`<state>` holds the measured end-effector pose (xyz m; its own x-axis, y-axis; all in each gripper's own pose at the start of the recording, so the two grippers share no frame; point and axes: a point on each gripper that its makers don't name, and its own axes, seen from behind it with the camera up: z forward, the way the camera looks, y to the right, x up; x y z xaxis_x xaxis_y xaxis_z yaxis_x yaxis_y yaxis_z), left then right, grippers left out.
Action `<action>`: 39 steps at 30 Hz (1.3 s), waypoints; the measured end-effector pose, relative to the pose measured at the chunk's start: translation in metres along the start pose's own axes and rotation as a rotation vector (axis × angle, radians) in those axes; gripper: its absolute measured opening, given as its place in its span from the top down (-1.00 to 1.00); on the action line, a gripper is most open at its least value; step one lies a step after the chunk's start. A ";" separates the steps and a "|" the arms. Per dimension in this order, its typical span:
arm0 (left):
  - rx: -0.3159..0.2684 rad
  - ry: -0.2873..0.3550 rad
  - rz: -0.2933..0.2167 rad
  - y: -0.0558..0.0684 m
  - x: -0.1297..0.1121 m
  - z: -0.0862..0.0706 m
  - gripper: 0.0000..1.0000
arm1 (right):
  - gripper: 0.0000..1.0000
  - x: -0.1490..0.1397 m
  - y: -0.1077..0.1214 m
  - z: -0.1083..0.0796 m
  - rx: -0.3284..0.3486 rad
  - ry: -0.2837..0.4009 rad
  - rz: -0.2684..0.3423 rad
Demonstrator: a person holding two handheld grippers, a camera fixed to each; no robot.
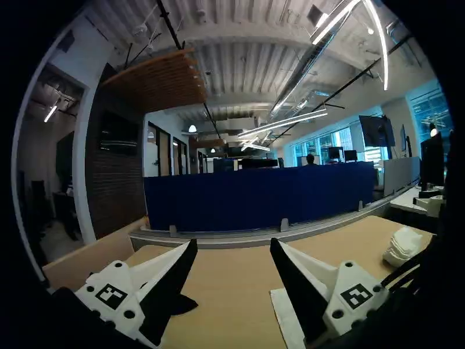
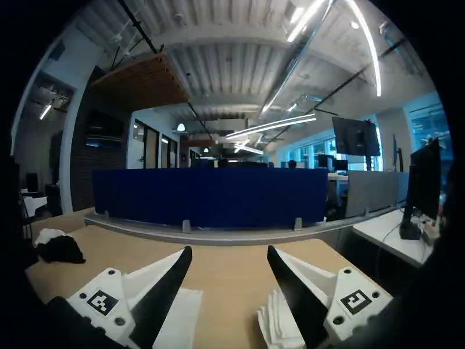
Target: Fold towel
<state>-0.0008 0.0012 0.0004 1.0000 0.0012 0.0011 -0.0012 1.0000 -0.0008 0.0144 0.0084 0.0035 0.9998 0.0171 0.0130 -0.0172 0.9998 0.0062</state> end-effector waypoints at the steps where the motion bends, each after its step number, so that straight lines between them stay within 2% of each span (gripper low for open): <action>1: -0.003 -0.004 0.004 0.005 -0.003 0.002 -0.86 | -1.00 -0.001 0.000 0.001 0.007 -0.009 -0.001; 6: -0.044 -0.033 0.045 0.025 -0.014 0.009 -0.86 | -1.00 -0.007 -0.007 0.005 0.072 -0.080 -0.009; 12: -0.167 -0.113 0.090 0.054 -0.031 0.011 -0.85 | -1.00 -0.012 -0.028 0.000 0.198 -0.167 -0.080; 18: -0.291 -0.219 0.128 0.073 -0.054 0.005 -0.86 | -1.00 -0.044 -0.045 -0.012 0.301 -0.336 -0.173; 21: -0.331 -0.267 0.147 0.079 -0.065 0.000 -0.86 | -0.99 -0.061 -0.056 -0.020 0.350 -0.400 -0.216; 27: -0.371 -0.330 0.185 0.088 -0.086 -0.005 -0.86 | -0.99 -0.085 -0.071 -0.031 0.417 -0.461 -0.261; 33: -0.394 -0.405 0.234 0.091 -0.115 -0.015 -0.86 | -0.99 -0.111 -0.079 -0.033 0.446 -0.494 -0.269; 39: -0.409 -0.453 0.249 0.094 -0.144 -0.024 -0.86 | -0.99 -0.139 -0.083 -0.034 0.467 -0.524 -0.274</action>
<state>-0.1450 0.0955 -0.0236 0.8705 0.3219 0.3723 -0.1426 0.8890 -0.4352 -0.1226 -0.0768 -0.0328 0.8339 -0.3538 0.4236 0.1110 0.8593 0.4993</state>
